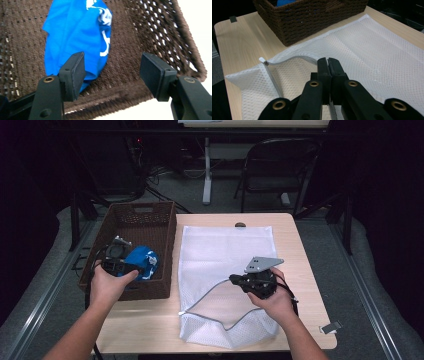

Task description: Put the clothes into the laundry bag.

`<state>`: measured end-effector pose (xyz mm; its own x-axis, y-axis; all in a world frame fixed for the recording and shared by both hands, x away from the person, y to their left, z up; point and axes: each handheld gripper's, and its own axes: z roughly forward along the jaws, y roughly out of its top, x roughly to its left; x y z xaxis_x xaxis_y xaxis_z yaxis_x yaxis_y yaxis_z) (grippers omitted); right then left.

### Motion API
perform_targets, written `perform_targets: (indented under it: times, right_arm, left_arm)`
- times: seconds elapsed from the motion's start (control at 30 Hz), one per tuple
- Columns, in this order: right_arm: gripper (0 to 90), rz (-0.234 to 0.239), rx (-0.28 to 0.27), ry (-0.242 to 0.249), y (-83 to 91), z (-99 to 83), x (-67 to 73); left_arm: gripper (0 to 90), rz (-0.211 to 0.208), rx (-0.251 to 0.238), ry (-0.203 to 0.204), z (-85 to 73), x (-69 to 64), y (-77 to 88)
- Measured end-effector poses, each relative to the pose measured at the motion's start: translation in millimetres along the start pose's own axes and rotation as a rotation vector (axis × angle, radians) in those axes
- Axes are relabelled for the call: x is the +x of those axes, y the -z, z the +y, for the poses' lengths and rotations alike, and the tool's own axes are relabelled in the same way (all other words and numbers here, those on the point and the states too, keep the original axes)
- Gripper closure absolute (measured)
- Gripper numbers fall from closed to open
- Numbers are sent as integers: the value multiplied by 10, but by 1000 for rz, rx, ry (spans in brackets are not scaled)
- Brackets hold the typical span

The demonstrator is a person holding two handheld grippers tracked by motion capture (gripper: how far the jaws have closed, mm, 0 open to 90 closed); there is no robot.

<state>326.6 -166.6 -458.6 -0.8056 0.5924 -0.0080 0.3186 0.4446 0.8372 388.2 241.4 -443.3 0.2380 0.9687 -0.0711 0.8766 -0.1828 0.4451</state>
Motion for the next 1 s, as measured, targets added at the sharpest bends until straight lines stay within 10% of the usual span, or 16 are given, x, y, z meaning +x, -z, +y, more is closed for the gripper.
perform_targets:
  times: [1.0]
  right_arm:
    - [888, 2, 1, -1, 3, -2, -5]
  left_arm:
    - [365, 9, 92, 39, 428, 91, -193]
